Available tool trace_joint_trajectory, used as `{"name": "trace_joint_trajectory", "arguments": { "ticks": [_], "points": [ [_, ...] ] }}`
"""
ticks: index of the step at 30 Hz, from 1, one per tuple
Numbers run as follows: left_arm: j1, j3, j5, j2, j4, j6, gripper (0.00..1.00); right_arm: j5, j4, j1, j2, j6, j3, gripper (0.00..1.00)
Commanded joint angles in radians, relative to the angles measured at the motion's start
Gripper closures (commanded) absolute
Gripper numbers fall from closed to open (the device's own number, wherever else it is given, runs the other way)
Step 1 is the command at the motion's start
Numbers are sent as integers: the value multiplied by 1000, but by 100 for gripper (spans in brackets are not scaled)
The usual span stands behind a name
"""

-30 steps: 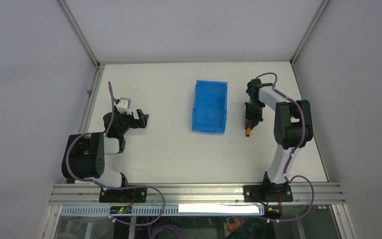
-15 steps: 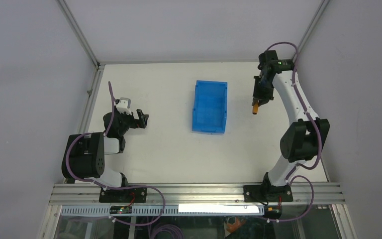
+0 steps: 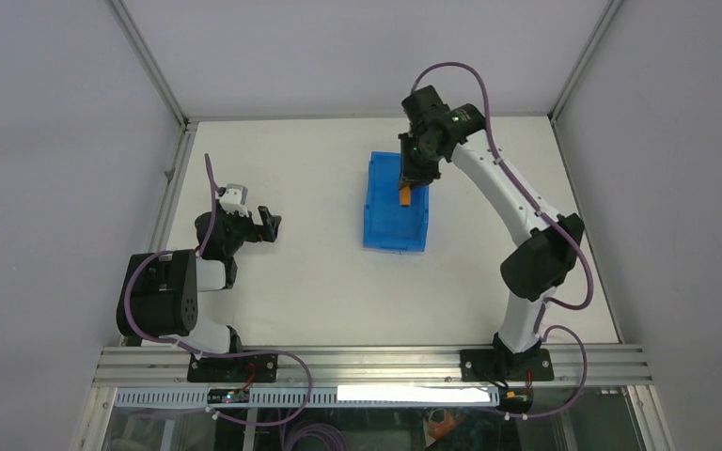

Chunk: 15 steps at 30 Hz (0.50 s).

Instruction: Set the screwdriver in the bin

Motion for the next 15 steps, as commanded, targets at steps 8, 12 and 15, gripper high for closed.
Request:
{"name": "trace_joint_trajectory", "arguments": {
  "ticks": [8, 12, 15],
  "points": [
    [-10, 21, -7, -1, 73, 1, 1, 118, 212, 77, 227, 101, -76, 100],
    [-9, 21, -6, 0, 73, 1, 1, 153, 281, 90, 269, 120, -155, 100],
    [-10, 20, -6, -1, 73, 1, 1, 185, 331, 97, 291, 137, -209, 94]
  ]
}}
